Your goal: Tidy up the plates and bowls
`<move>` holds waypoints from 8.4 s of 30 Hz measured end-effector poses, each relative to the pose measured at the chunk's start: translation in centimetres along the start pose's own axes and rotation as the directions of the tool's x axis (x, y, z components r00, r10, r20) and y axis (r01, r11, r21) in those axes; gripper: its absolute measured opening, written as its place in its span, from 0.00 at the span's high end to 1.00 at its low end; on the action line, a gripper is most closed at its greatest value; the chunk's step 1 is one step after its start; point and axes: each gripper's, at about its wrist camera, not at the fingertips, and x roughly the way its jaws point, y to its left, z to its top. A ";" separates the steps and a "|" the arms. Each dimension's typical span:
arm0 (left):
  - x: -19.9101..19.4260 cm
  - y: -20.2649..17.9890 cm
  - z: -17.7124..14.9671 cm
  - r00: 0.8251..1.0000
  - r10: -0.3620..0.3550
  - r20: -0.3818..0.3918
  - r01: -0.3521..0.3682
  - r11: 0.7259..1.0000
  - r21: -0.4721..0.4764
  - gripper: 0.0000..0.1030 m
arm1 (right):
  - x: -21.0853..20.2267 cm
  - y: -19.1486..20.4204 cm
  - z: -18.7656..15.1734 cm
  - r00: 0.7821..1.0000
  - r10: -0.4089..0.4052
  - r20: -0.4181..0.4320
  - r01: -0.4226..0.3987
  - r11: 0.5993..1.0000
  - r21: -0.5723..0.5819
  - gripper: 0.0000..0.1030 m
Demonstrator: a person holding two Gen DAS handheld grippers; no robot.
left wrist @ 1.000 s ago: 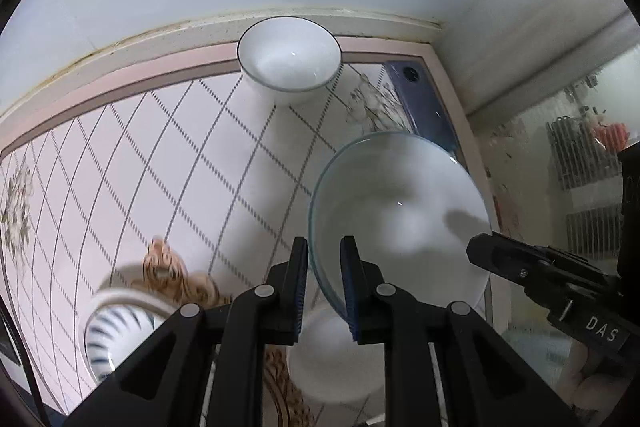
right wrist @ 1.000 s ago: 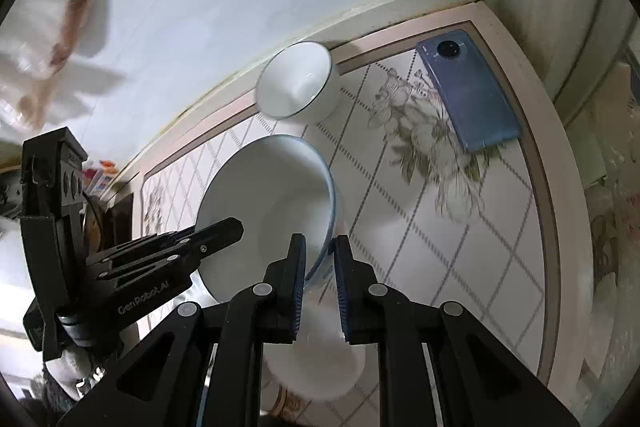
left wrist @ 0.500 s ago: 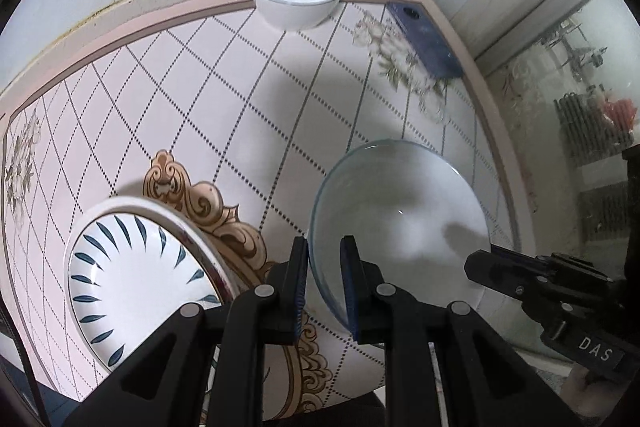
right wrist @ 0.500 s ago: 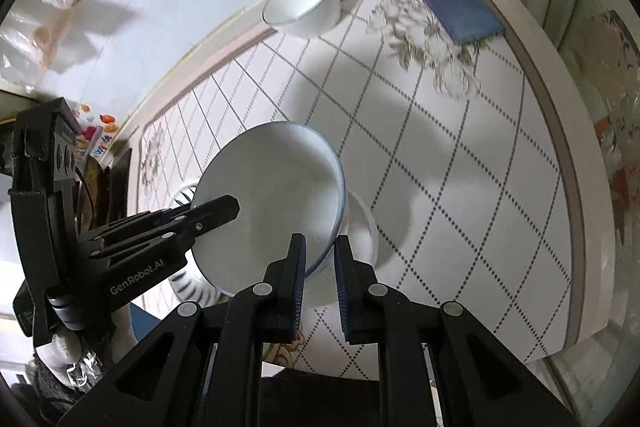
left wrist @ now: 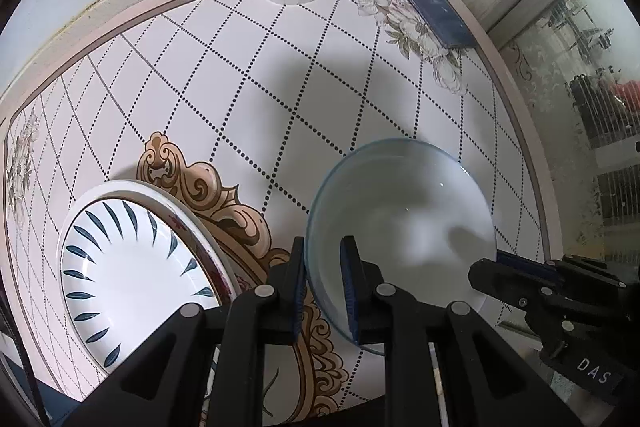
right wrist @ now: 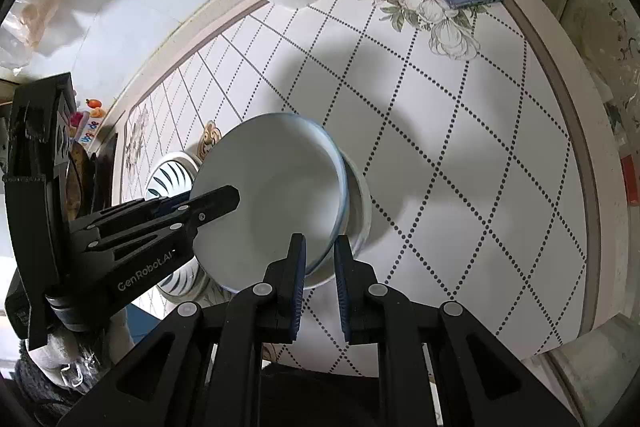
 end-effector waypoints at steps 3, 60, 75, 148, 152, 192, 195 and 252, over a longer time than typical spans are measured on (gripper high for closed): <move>0.3 0.0 -0.1 1.000 -0.001 -0.008 0.001 1.000 0.001 0.86 | 0.3 0.0 -0.1 1.000 -0.010 -0.009 0.010 1.000 -0.008 0.84; 6.8 9.2 26.2 0.998 -0.056 0.020 0.059 0.974 -0.220 0.88 | 11.4 -3.1 32.2 0.995 0.095 0.003 -0.094 0.980 0.173 0.85; 2.2 7.4 24.8 0.994 -0.047 0.097 0.062 0.985 -0.159 0.89 | 10.0 1.0 30.9 1.000 0.001 0.031 -0.003 0.999 0.048 0.86; -5.6 -0.2 -3.0 0.998 -0.006 0.064 0.002 0.998 0.067 0.87 | 0.2 1.3 -0.7 0.991 -0.124 0.042 0.124 0.992 -0.005 0.77; -8.4 -0.2 -4.4 0.993 -0.019 0.116 0.010 0.997 0.073 0.68 | -2.3 2.5 -2.2 0.981 -0.170 0.093 0.172 0.985 -0.024 0.39; -18.1 -0.1 -6.1 0.951 -0.137 0.278 0.127 0.990 0.053 0.04 | -18.7 7.9 -9.1 0.921 -0.140 0.365 0.172 0.983 -0.058 0.05; -14.3 0.5 -4.4 0.969 -0.112 0.220 0.110 0.994 0.023 0.04 | -15.8 5.5 -7.2 0.950 -0.087 0.301 0.098 0.995 -0.019 0.05; -3.7 9.1 0.5 0.980 -0.198 0.031 0.195 0.908 -0.372 0.47 | 7.1 4.3 4.4 0.959 0.251 -0.129 -0.261 0.963 -0.069 0.41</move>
